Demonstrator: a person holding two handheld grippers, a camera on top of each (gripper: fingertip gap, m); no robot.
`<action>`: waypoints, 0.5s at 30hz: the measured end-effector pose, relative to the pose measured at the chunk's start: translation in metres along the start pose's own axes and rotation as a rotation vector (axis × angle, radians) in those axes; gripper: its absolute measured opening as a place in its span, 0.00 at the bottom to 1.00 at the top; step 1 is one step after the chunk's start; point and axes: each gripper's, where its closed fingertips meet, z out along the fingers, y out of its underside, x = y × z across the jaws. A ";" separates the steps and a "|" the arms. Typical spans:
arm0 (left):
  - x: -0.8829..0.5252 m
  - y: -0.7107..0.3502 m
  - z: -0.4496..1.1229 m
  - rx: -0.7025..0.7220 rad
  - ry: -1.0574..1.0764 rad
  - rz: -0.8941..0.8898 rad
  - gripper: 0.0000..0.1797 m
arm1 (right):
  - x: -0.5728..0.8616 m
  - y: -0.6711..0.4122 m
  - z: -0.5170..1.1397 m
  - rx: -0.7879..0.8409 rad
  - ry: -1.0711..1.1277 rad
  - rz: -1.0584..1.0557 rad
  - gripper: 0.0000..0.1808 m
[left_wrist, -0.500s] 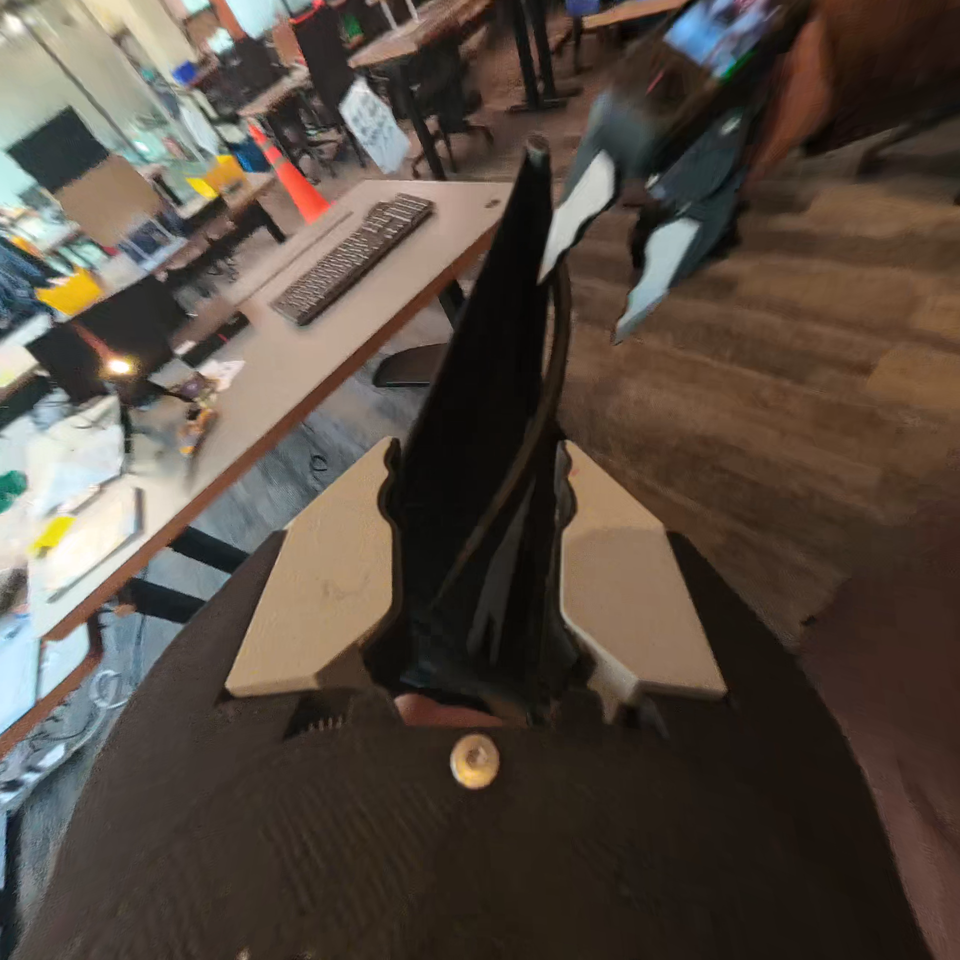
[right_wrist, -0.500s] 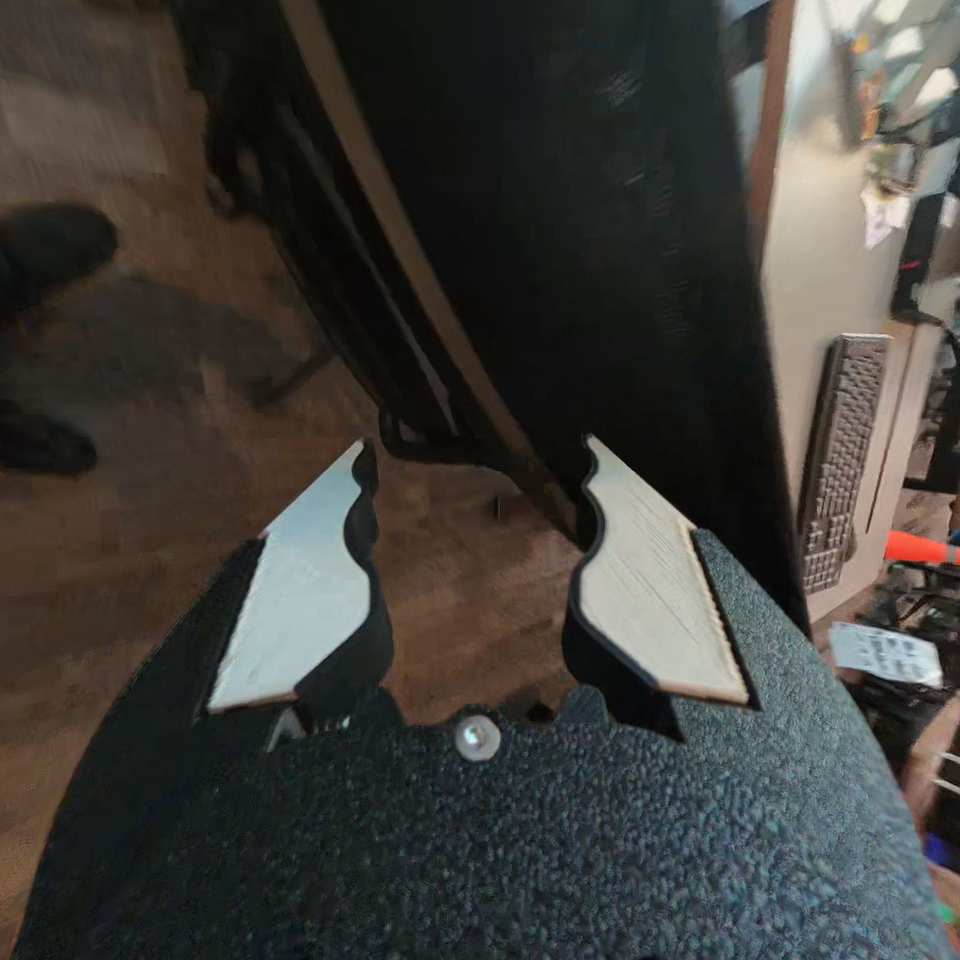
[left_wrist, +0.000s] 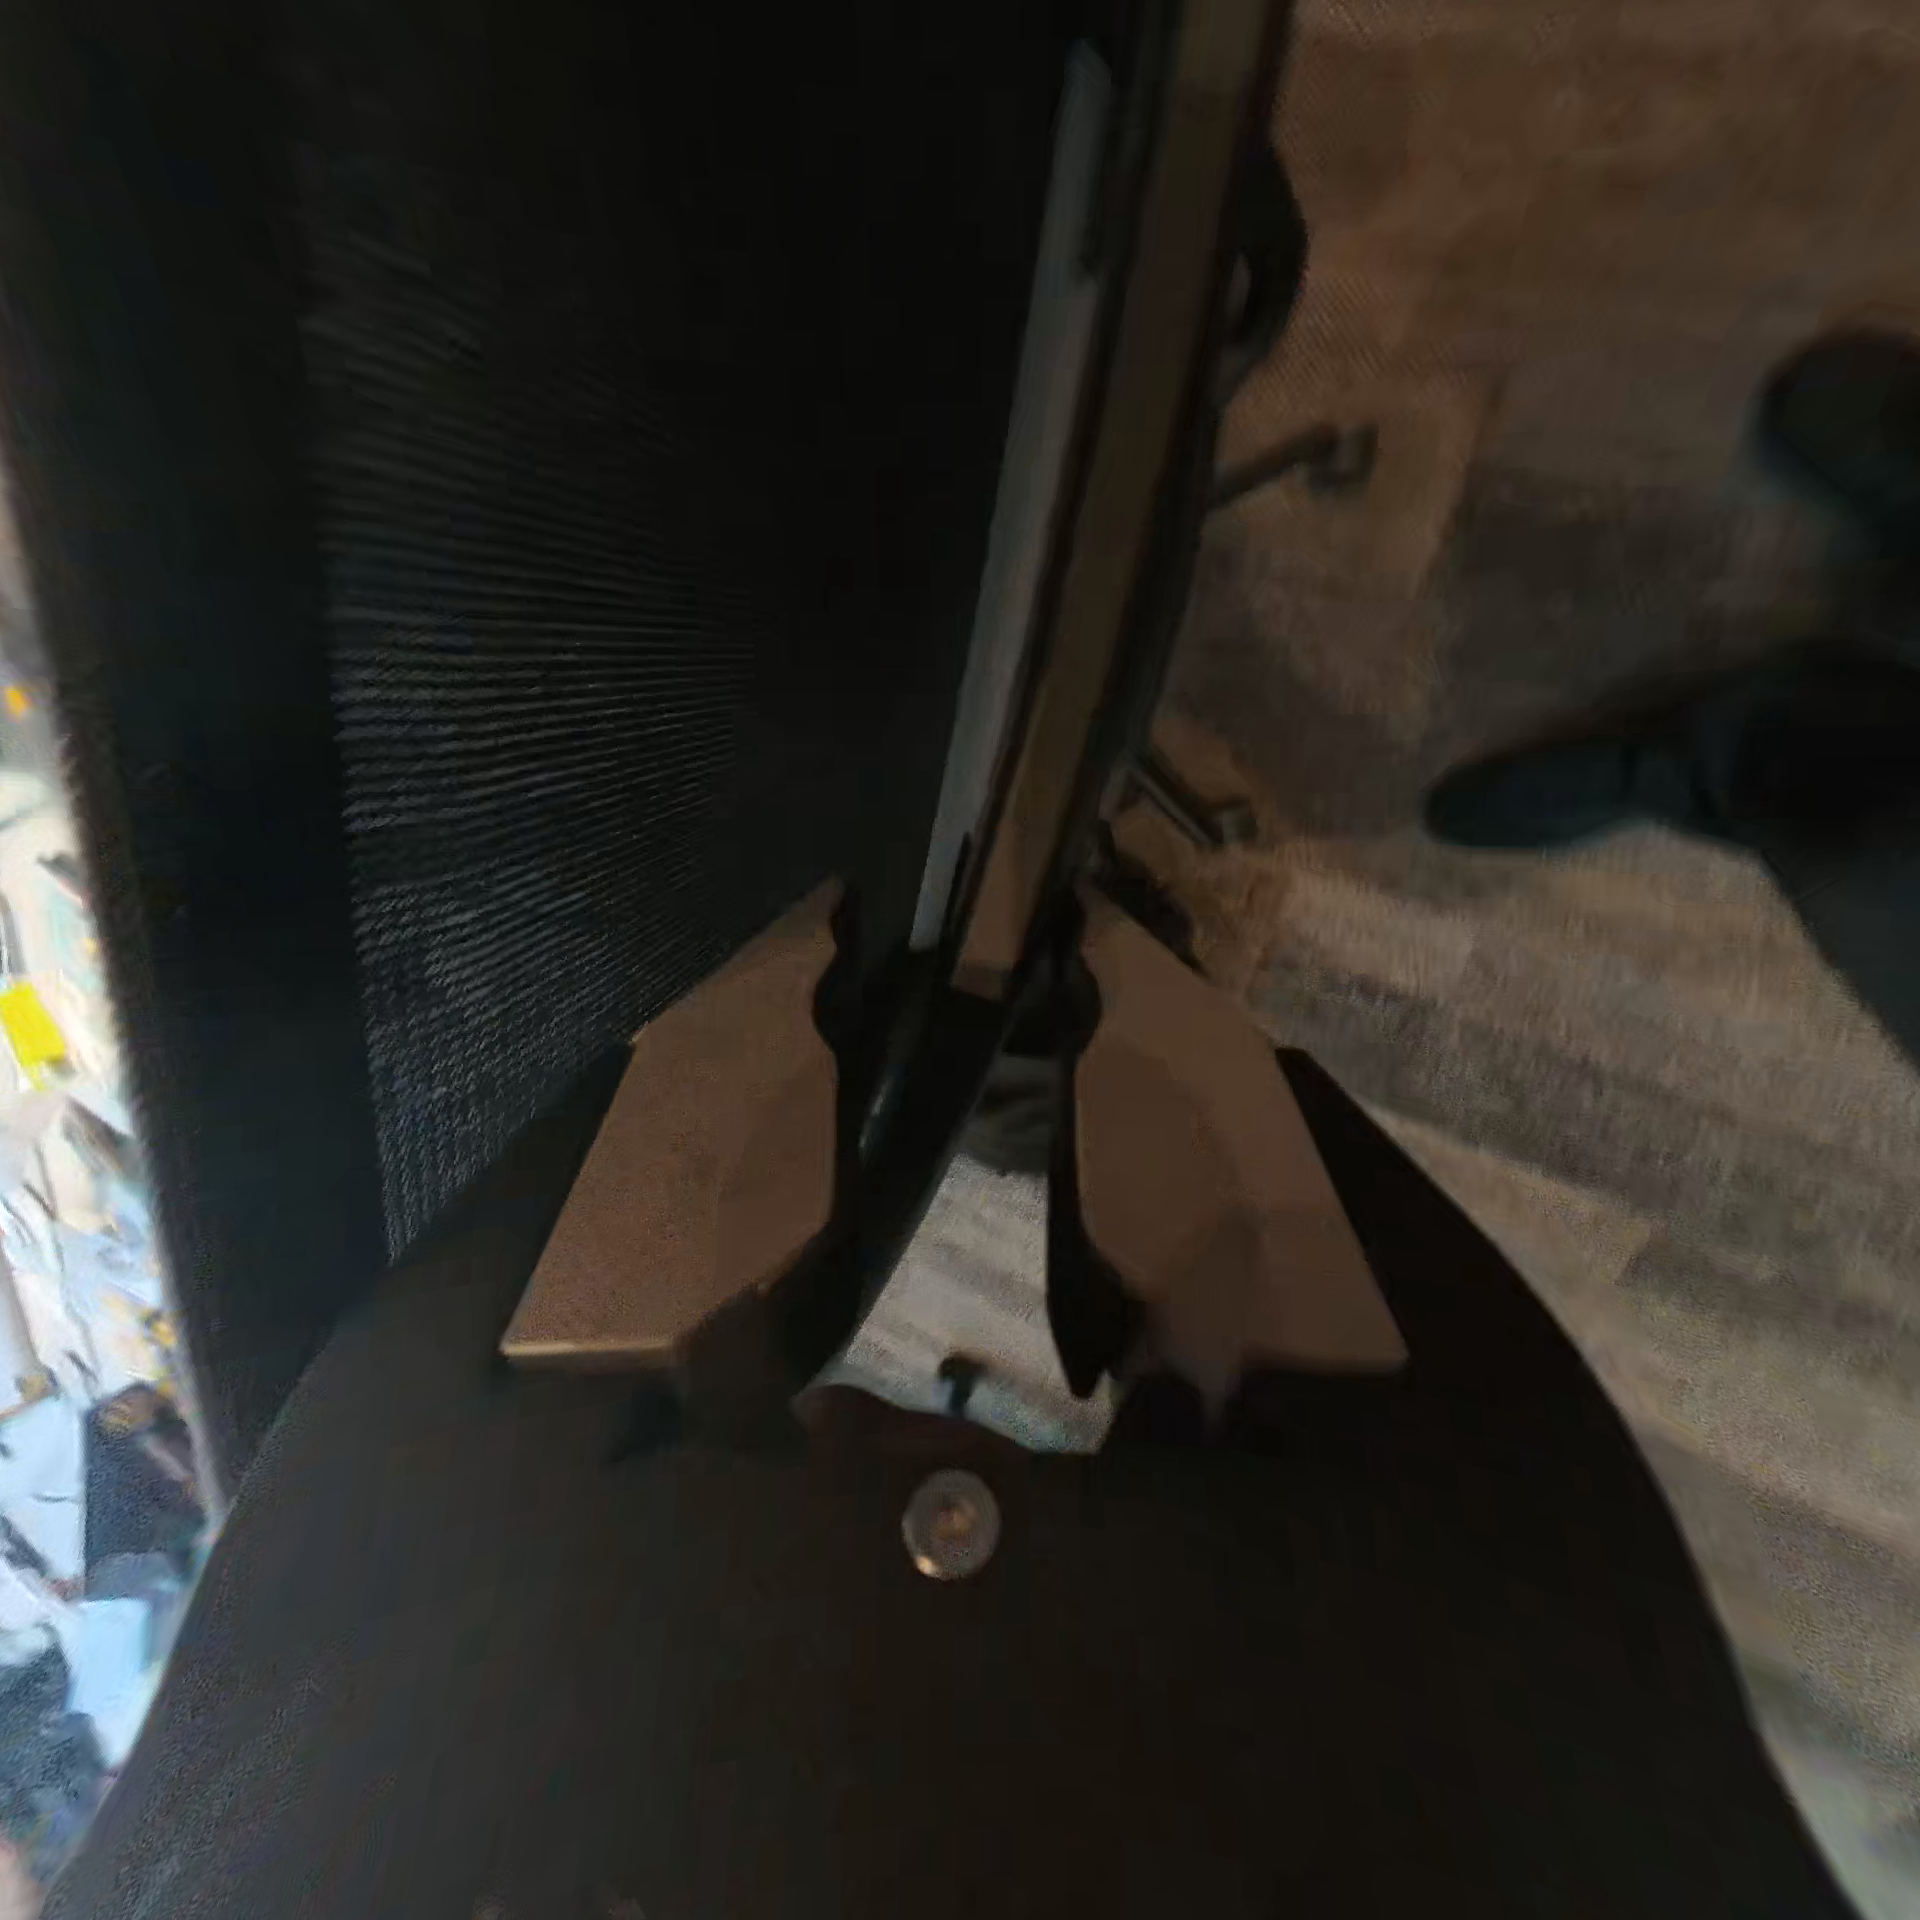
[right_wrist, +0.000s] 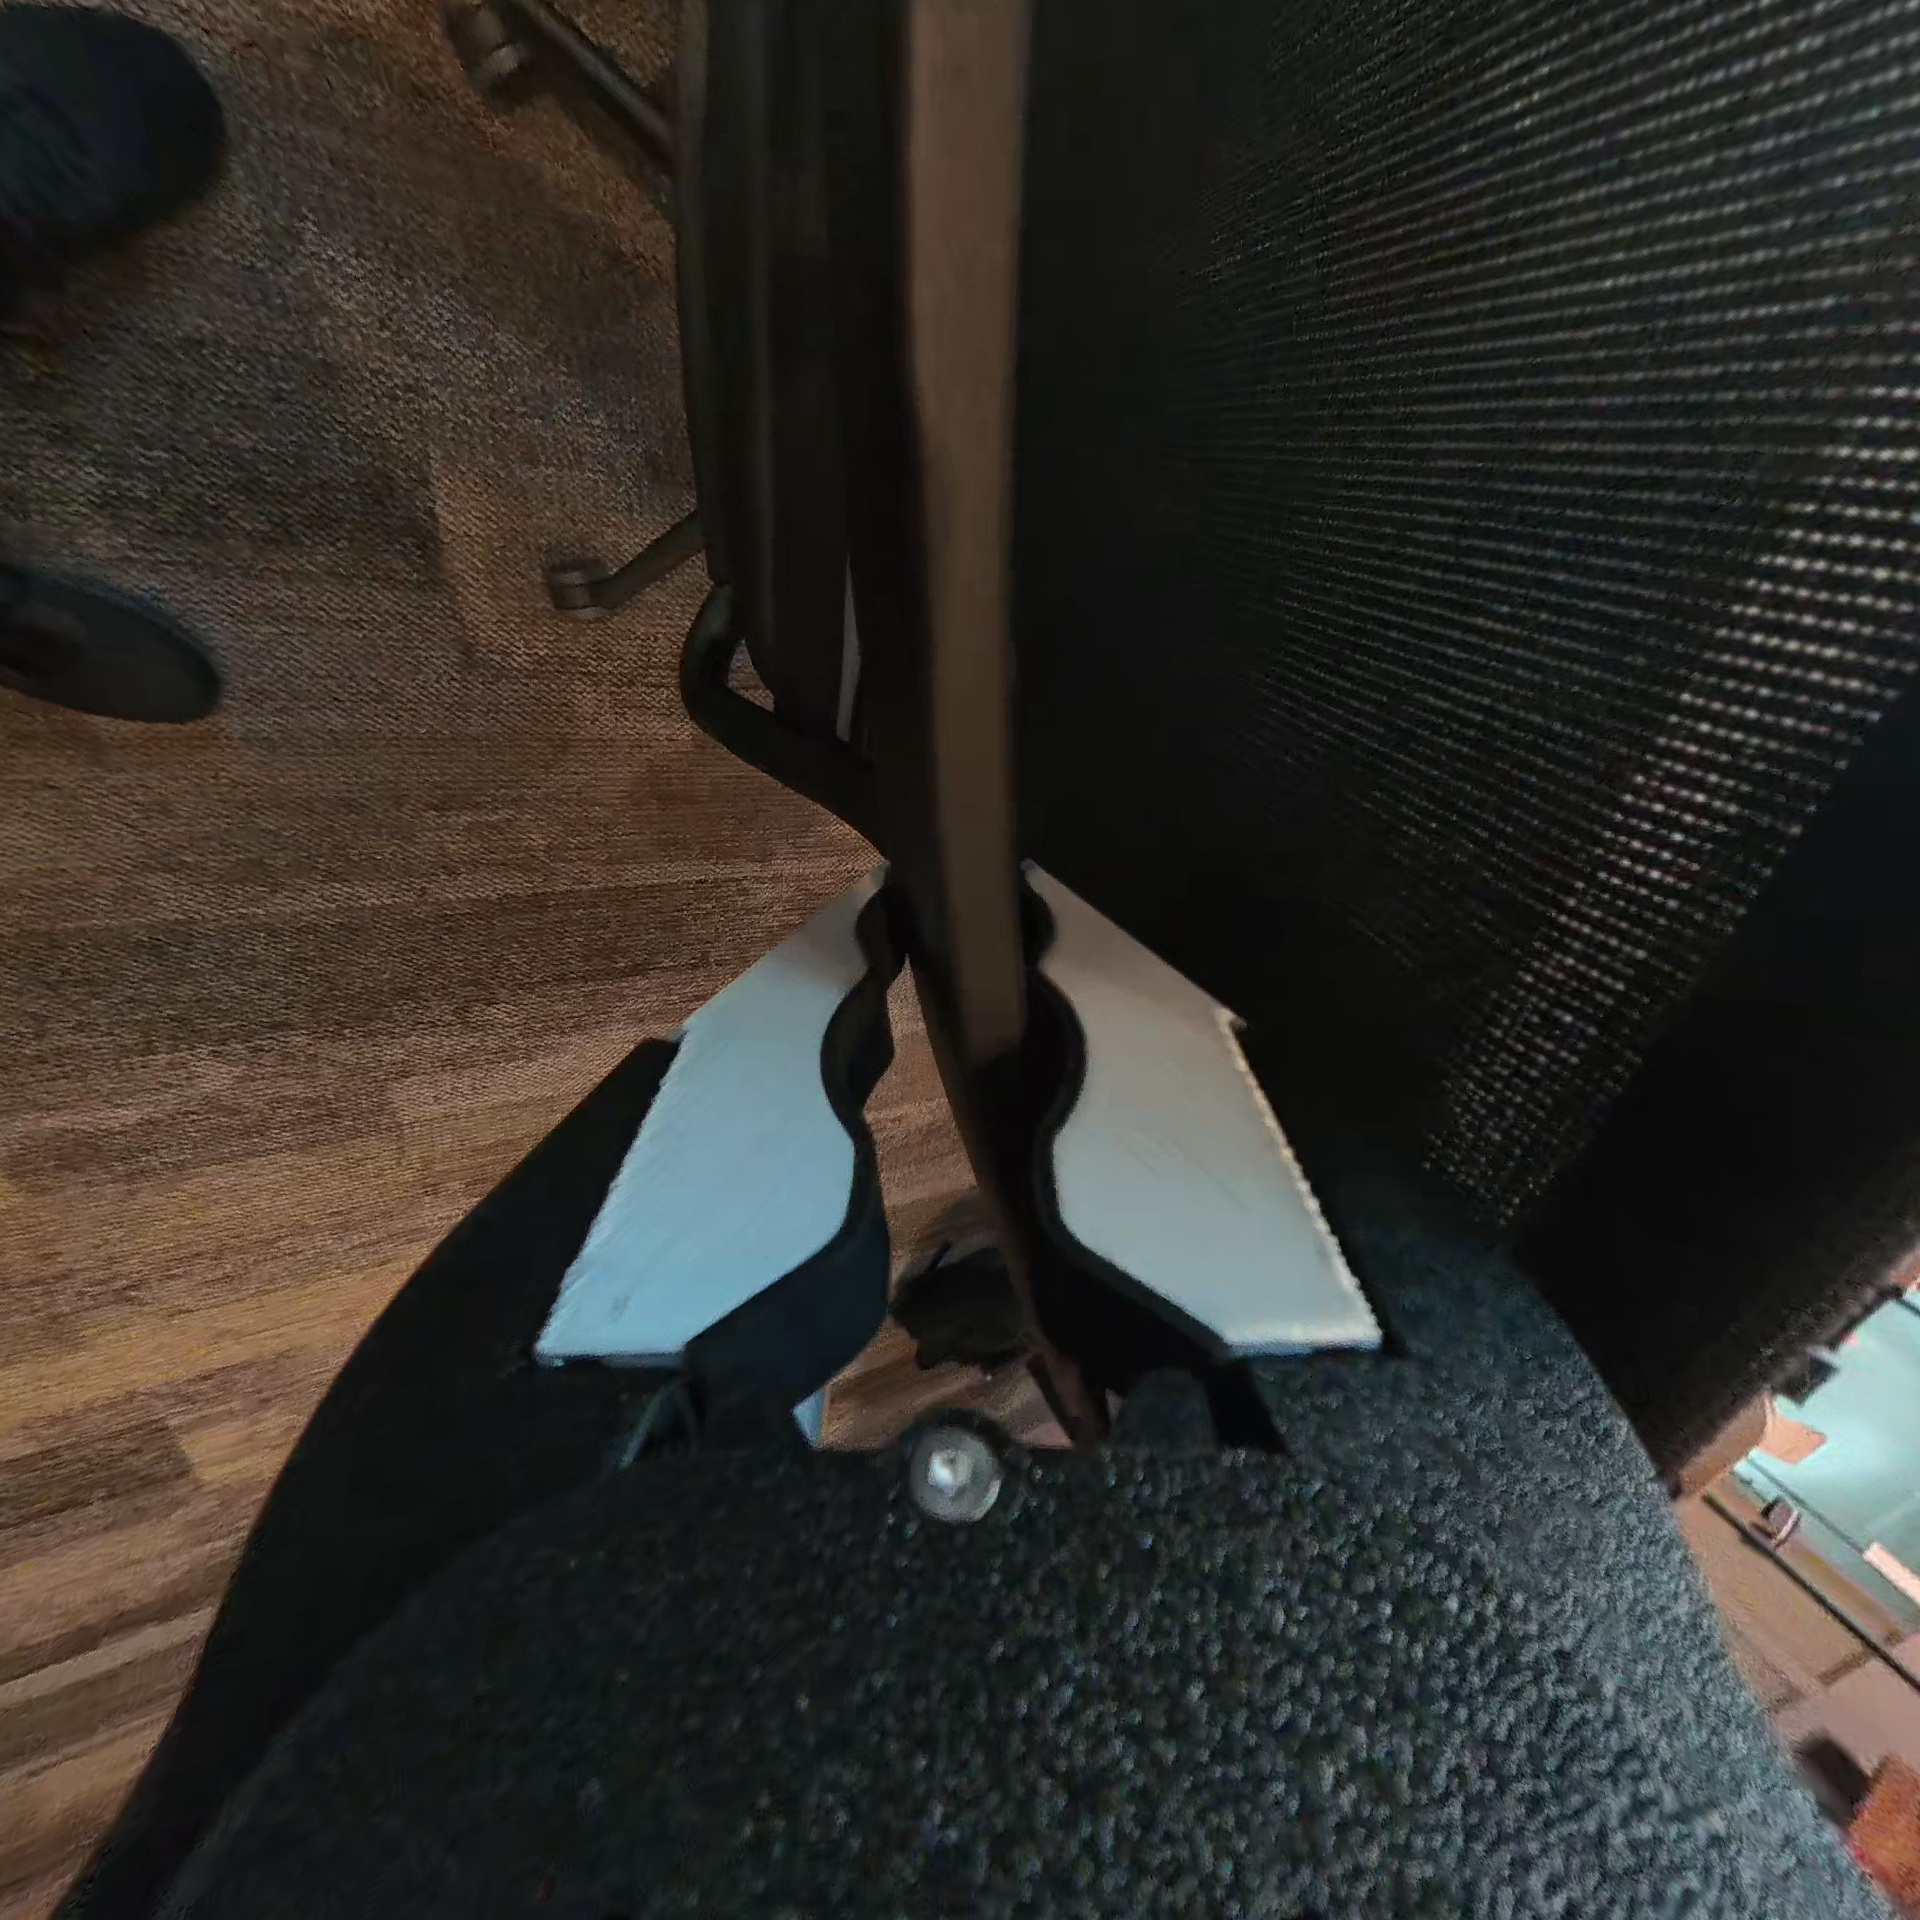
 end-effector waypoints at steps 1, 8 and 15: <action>0.004 0.007 0.002 -0.040 0.030 0.066 0.15 | -0.003 -0.002 -0.001 -0.017 0.001 0.009 0.10; 0.027 0.016 -0.005 -0.139 0.131 0.161 0.08 | -0.023 0.003 -0.009 -0.093 -0.009 0.024 0.10; 0.069 0.011 -0.024 -0.169 0.112 0.137 0.08 | -0.065 0.009 -0.031 -0.076 0.000 0.012 0.10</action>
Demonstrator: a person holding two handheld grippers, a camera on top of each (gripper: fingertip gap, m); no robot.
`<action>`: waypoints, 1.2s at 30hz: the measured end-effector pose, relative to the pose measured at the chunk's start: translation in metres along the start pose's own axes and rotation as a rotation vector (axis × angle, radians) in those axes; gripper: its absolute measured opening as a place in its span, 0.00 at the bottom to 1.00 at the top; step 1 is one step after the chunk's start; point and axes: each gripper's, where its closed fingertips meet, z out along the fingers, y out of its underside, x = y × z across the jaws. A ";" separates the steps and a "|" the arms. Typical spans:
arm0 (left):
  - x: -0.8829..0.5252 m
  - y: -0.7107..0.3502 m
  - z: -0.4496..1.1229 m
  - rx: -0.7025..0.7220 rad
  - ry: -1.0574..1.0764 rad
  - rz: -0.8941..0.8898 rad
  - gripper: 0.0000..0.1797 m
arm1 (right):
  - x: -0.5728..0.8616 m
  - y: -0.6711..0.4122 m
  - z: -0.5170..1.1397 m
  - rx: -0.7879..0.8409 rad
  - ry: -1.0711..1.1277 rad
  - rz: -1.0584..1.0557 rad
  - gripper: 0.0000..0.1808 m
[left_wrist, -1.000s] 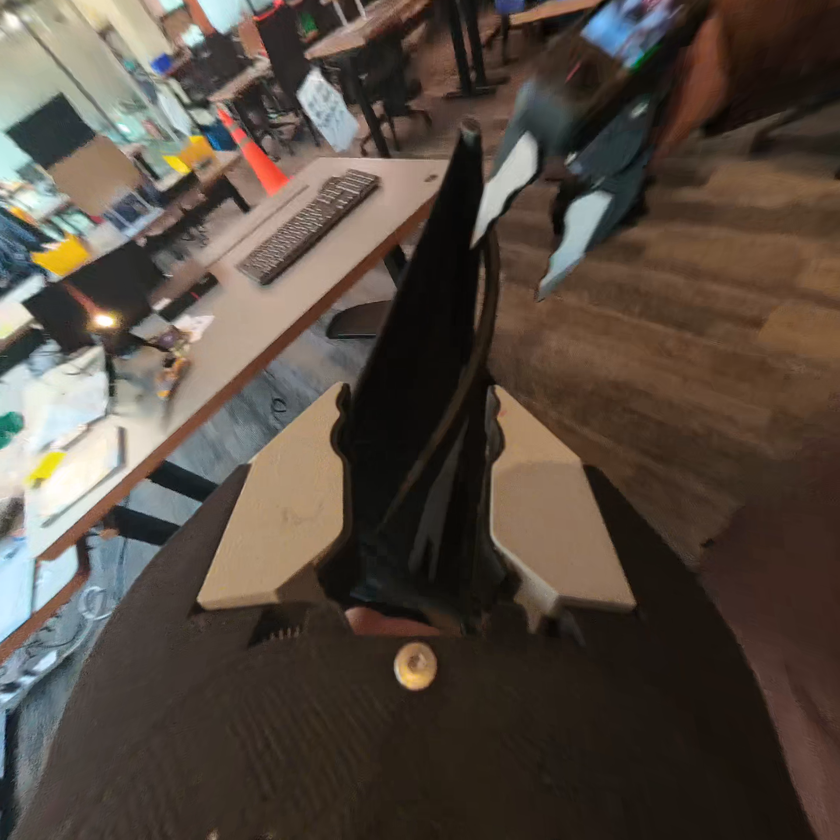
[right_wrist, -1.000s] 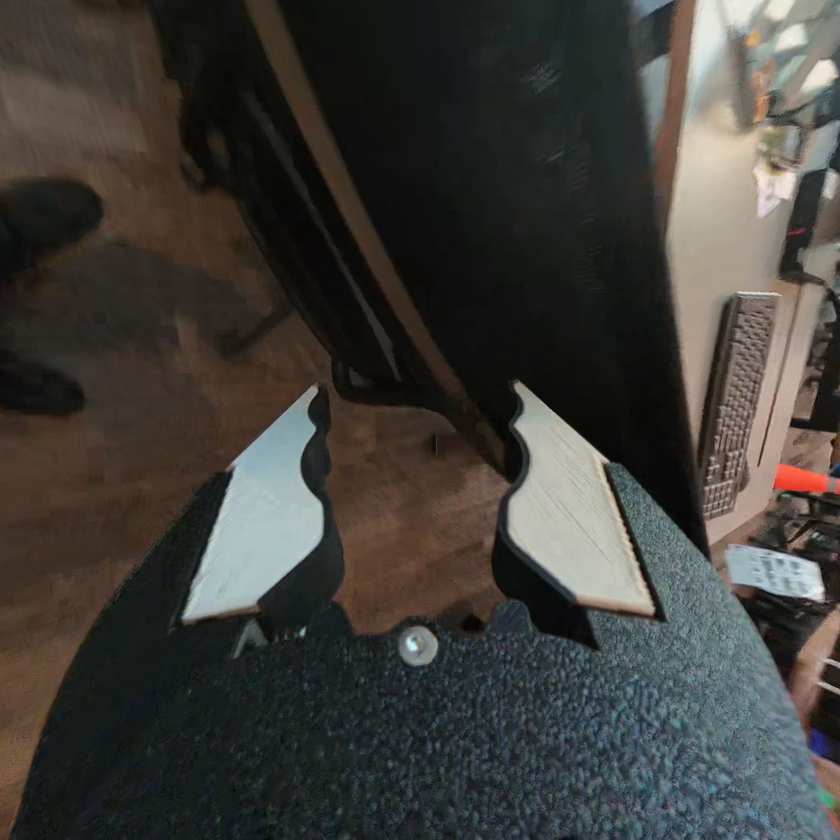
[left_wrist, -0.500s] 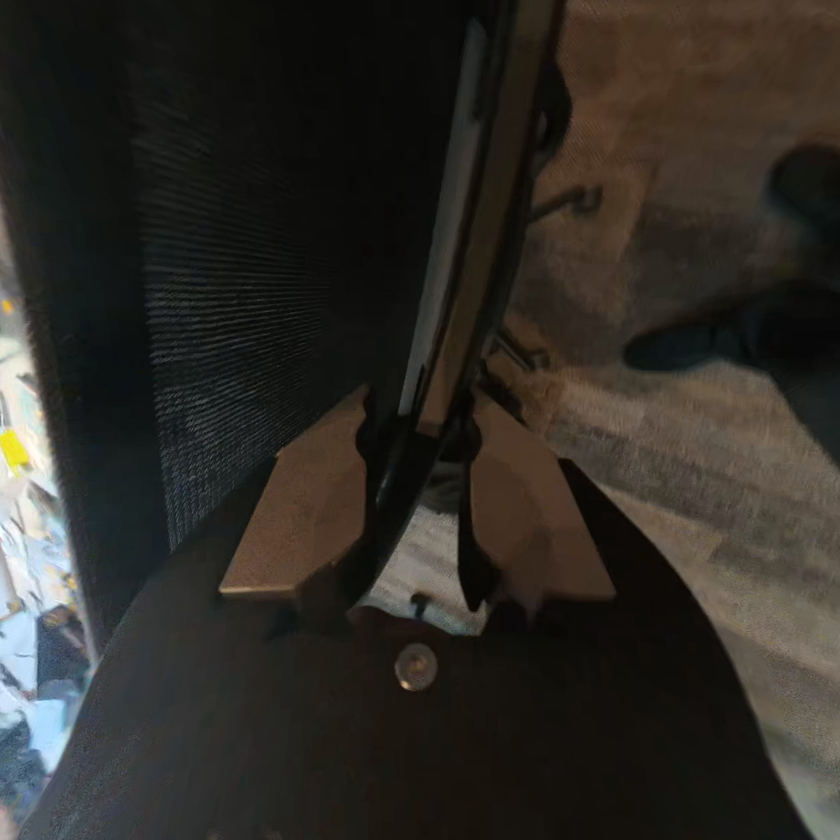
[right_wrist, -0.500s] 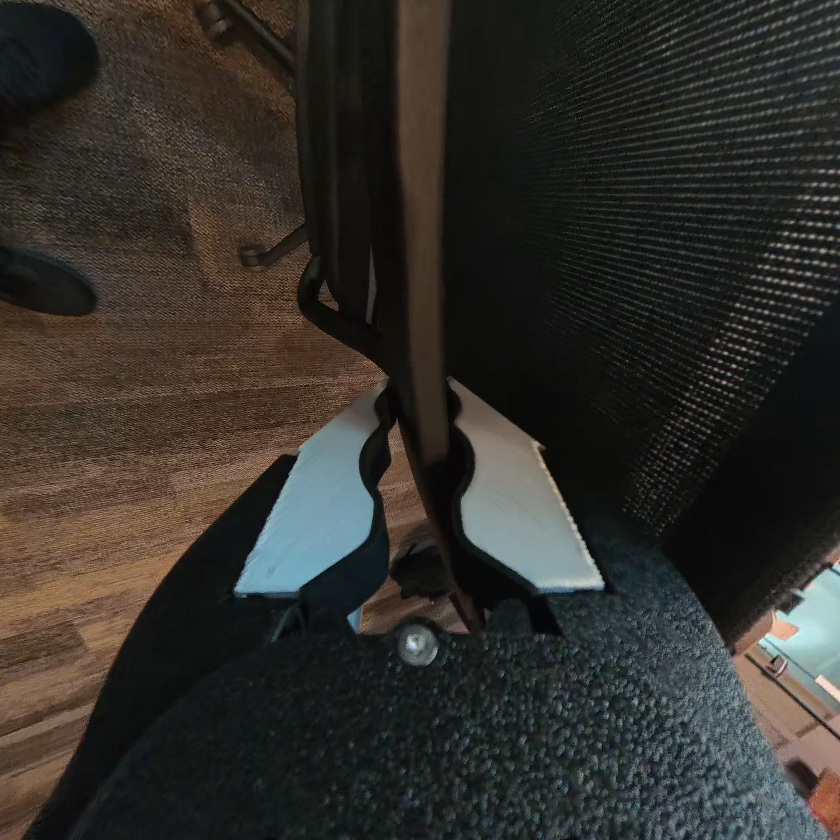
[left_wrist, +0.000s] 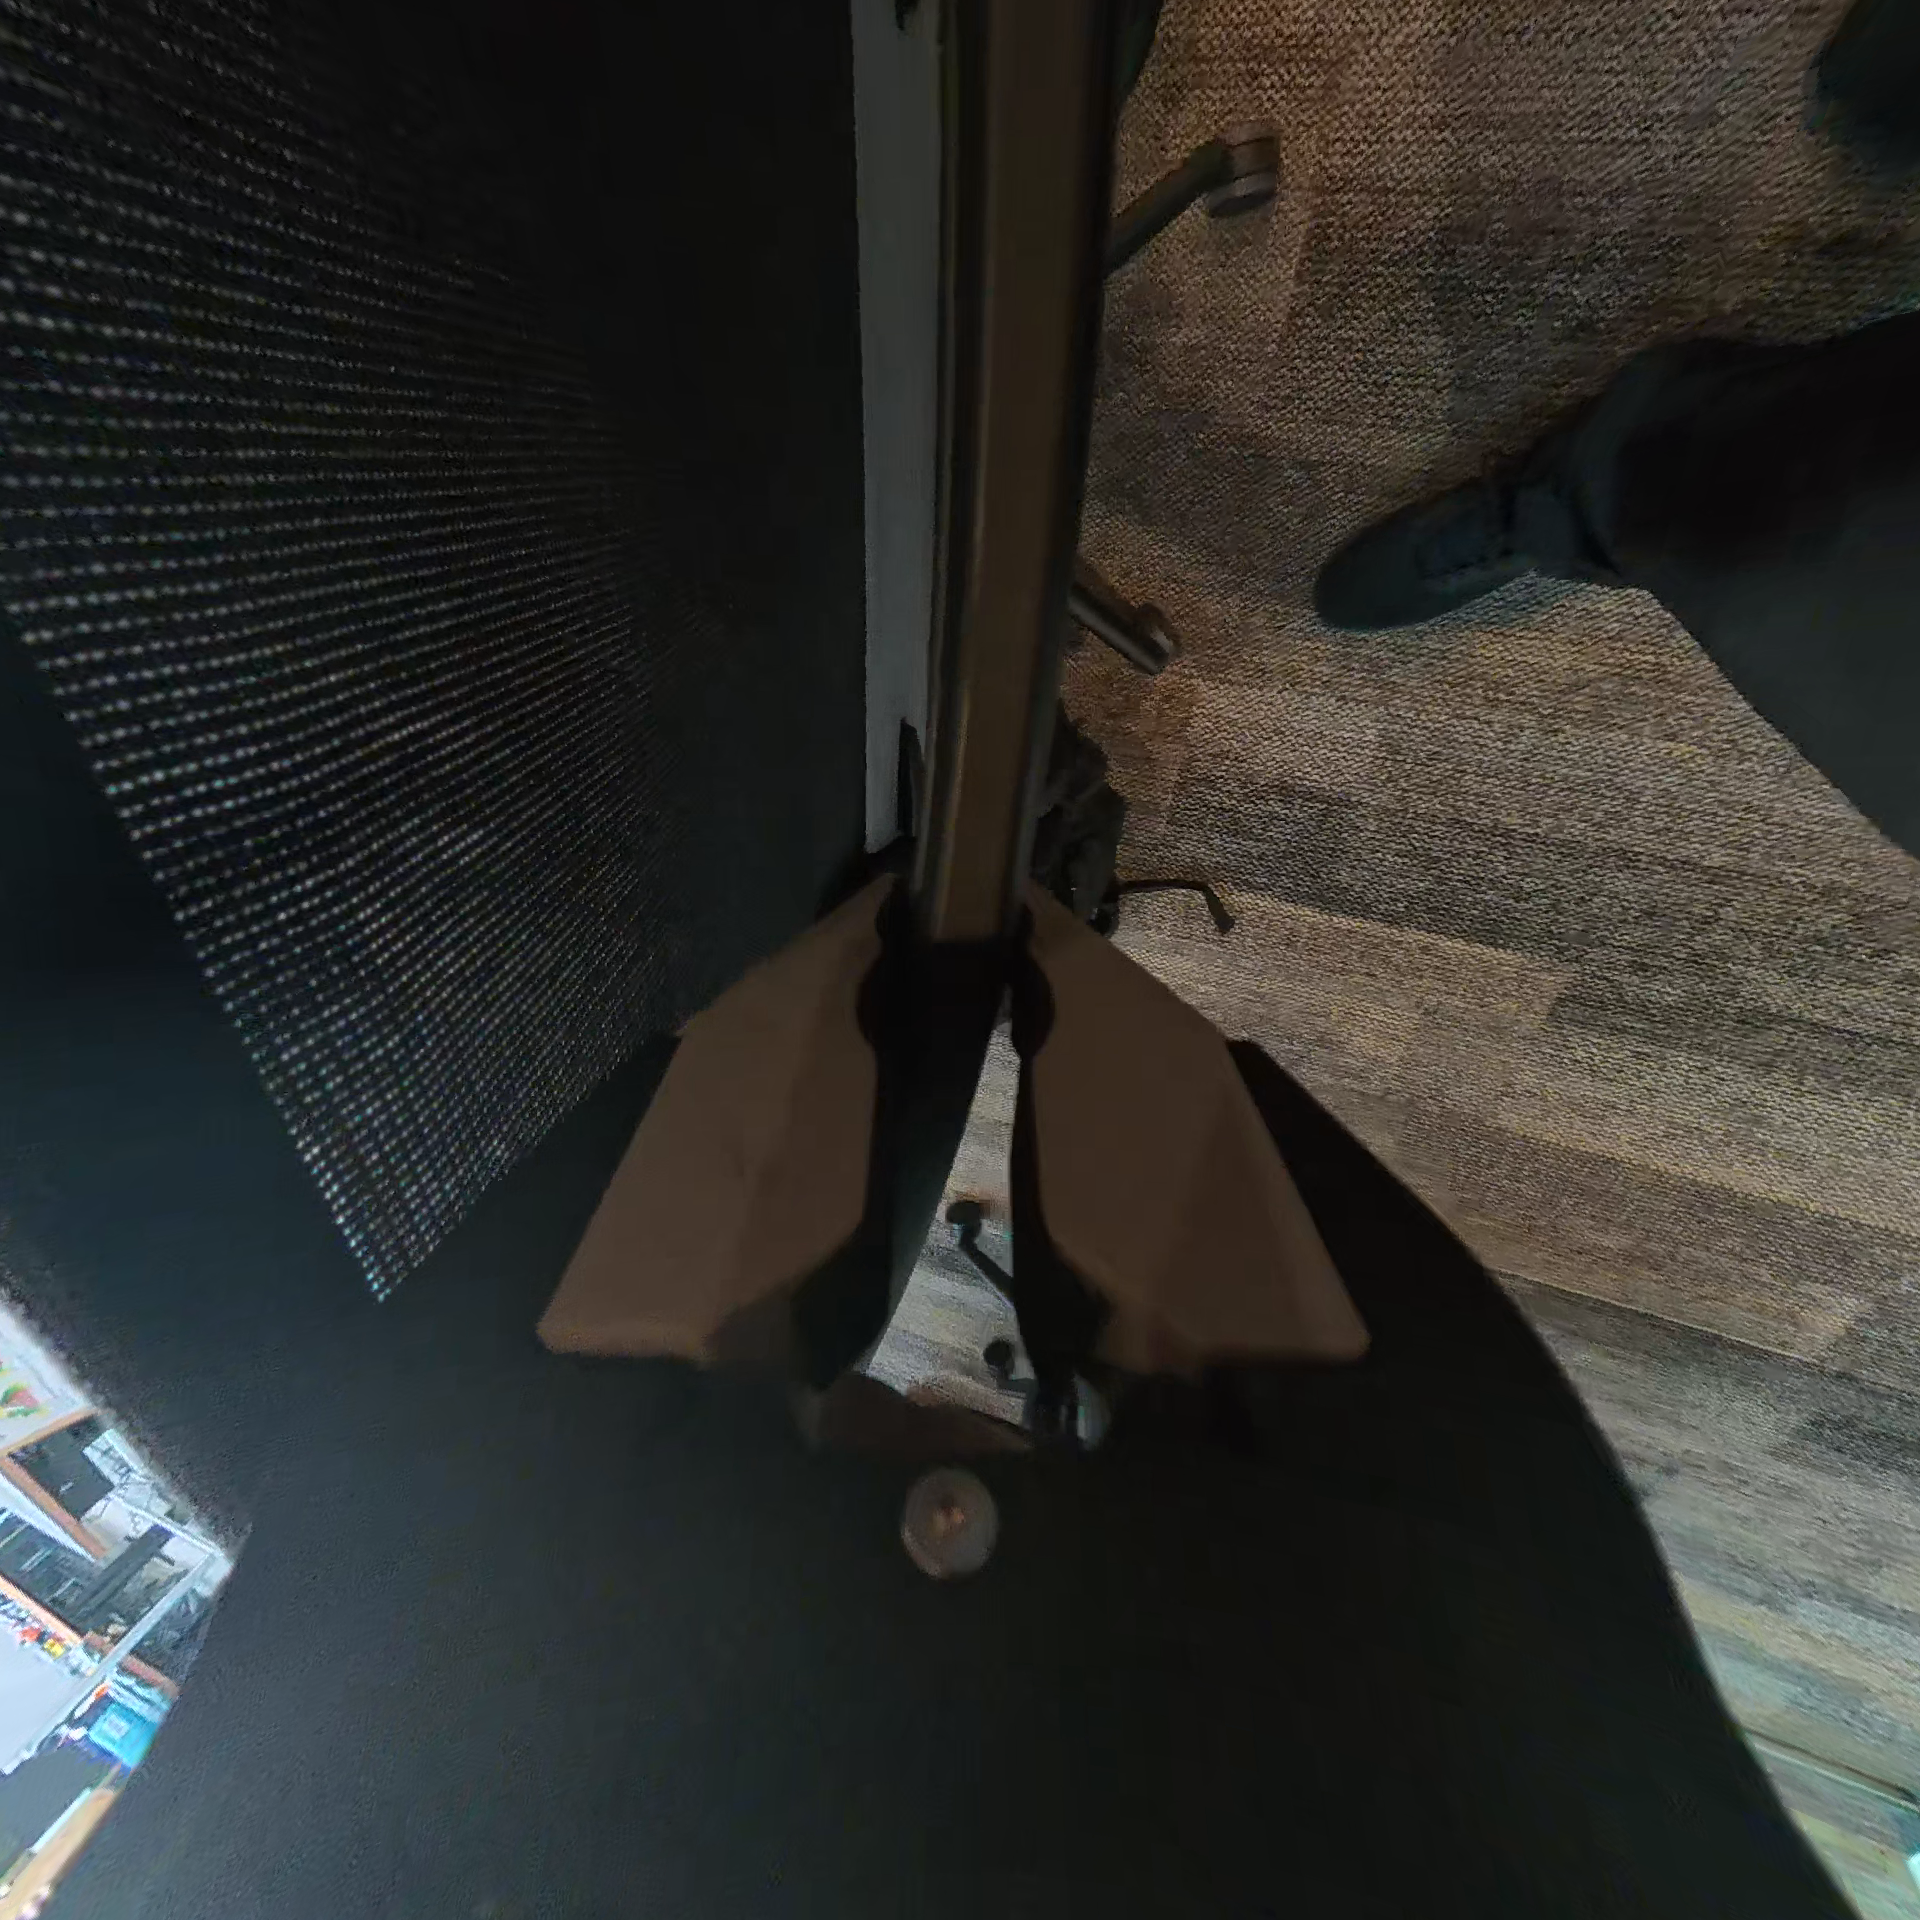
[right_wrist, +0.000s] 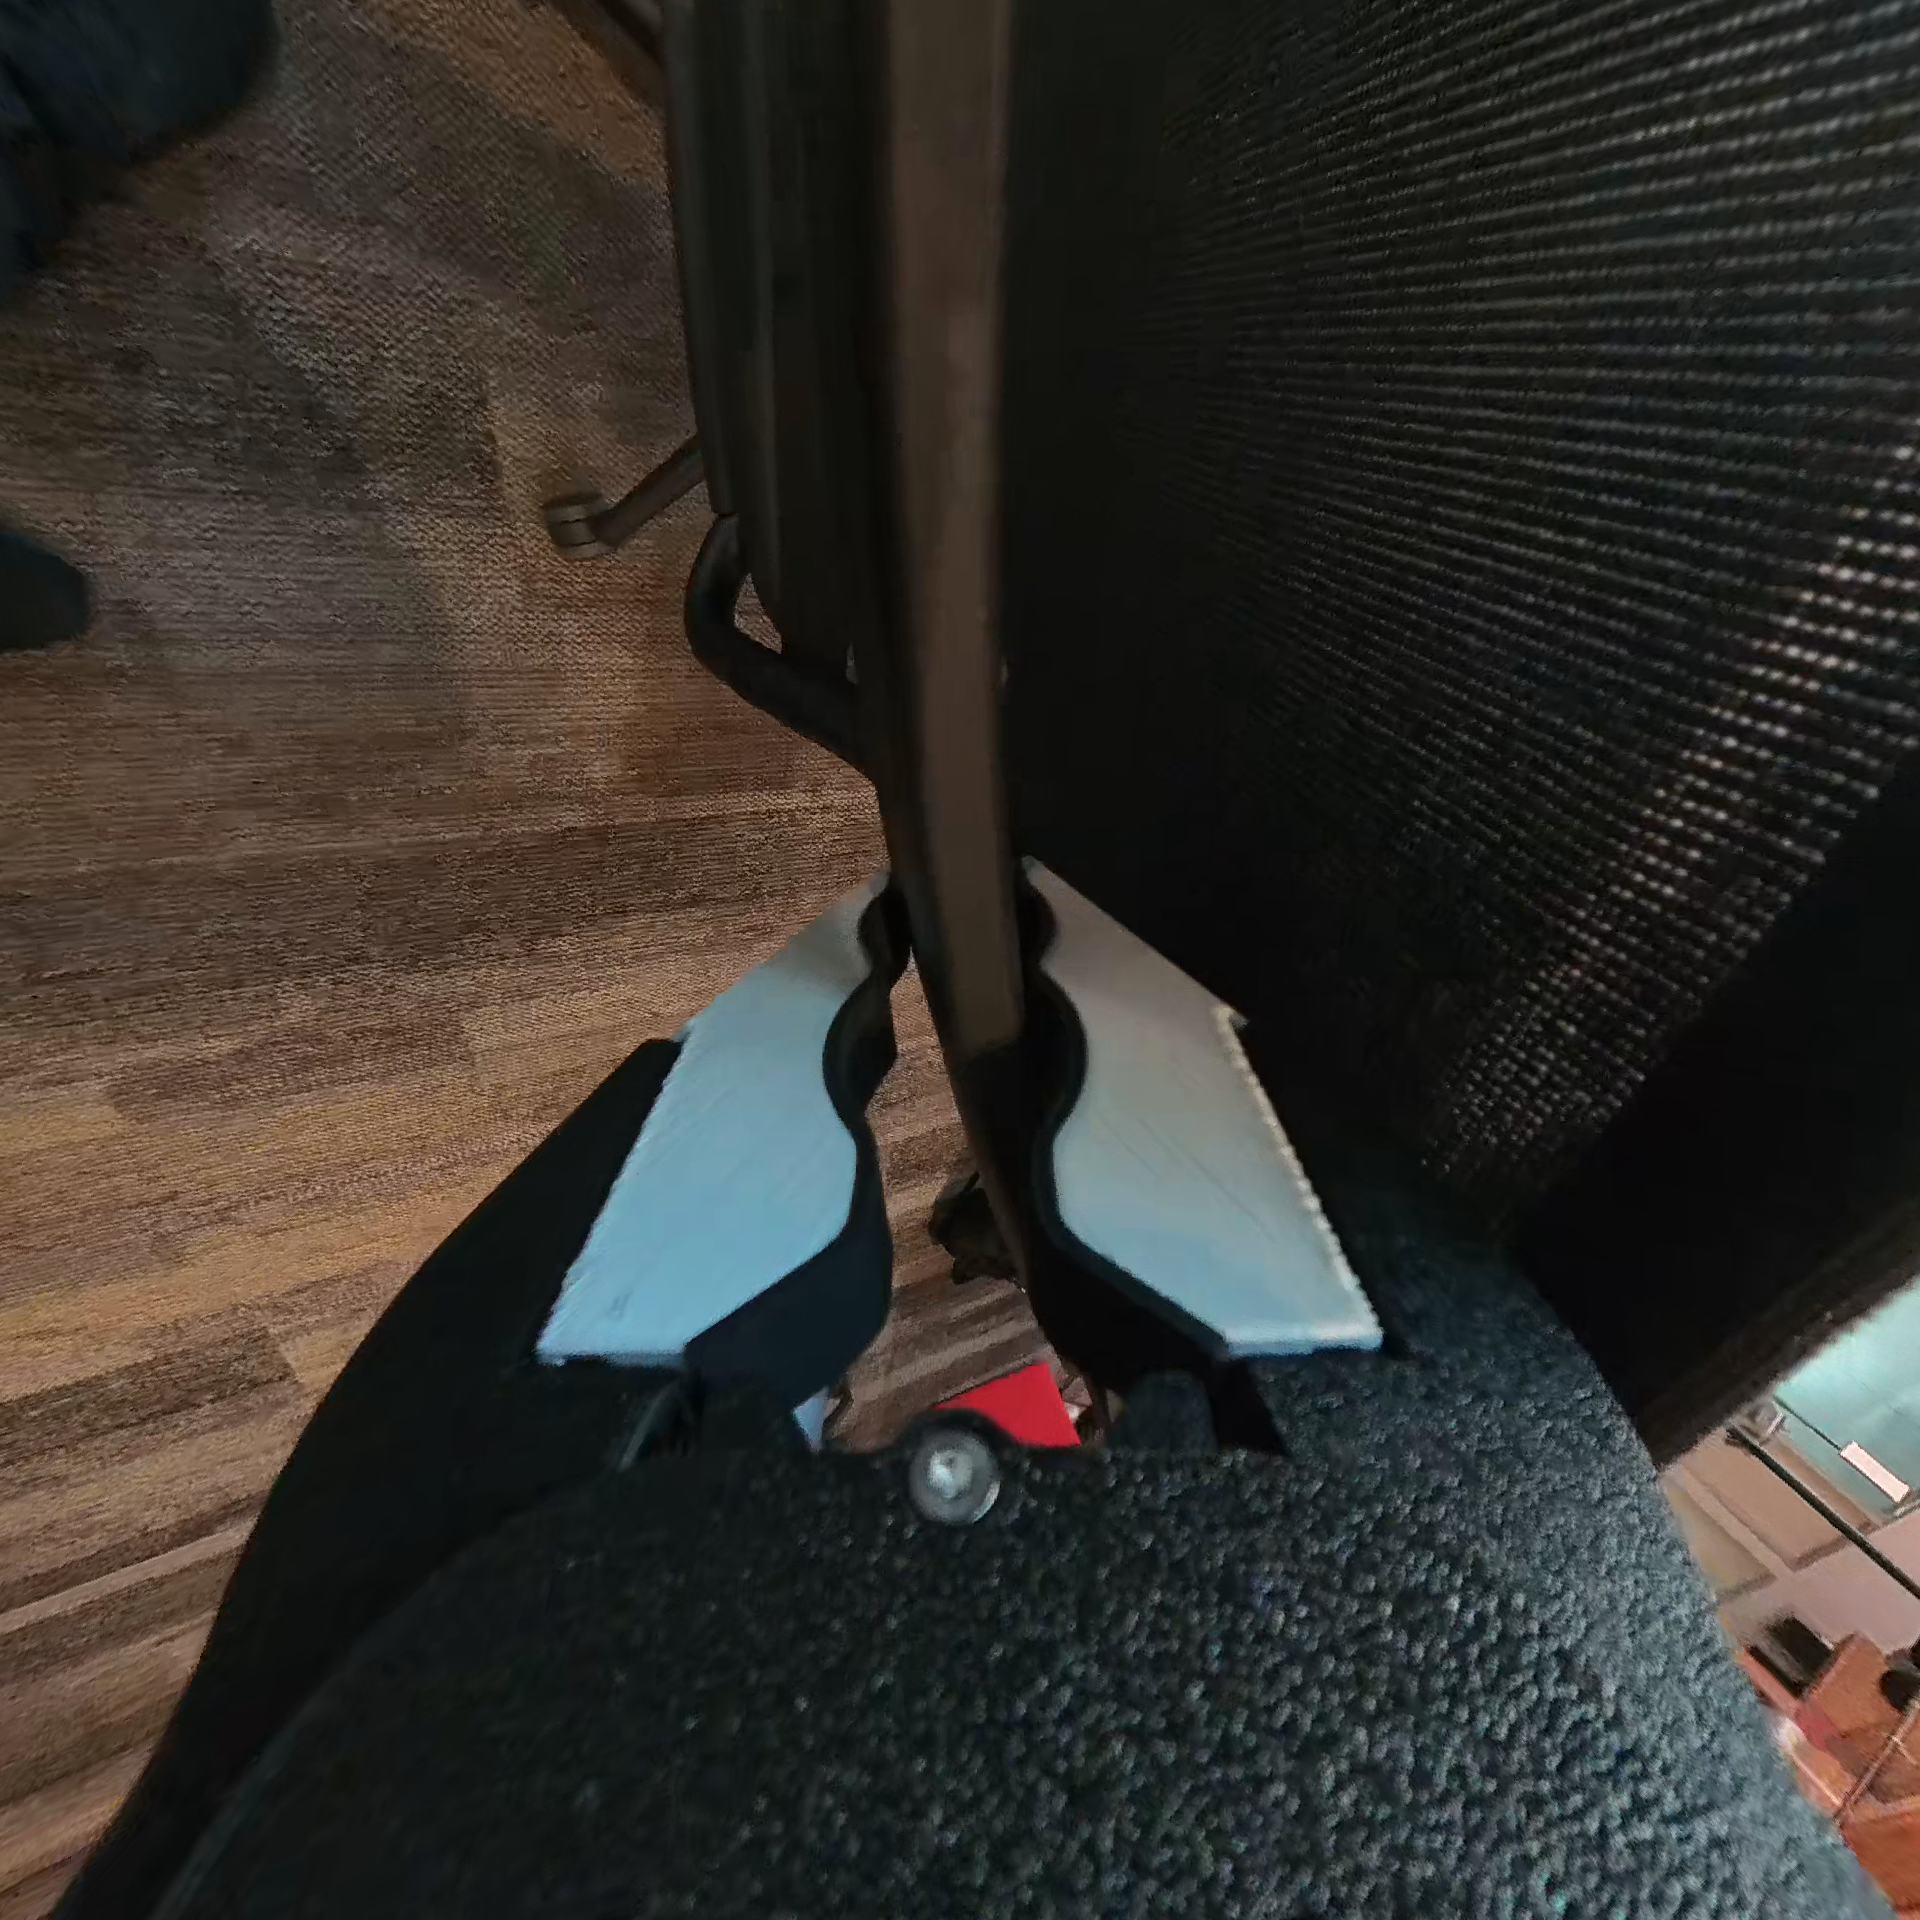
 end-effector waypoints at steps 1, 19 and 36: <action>0.009 -0.002 -0.003 -0.001 -0.001 -0.007 0.08 | -0.008 0.002 -0.004 0.005 0.000 -0.006 0.10; 0.179 -0.167 -0.089 0.329 0.089 -0.417 0.51 | -0.120 0.096 -0.106 0.377 0.146 0.365 0.30; 0.171 0.059 -0.124 0.631 0.304 -0.709 0.46 | -0.194 -0.018 -0.162 0.560 -0.039 1.248 0.20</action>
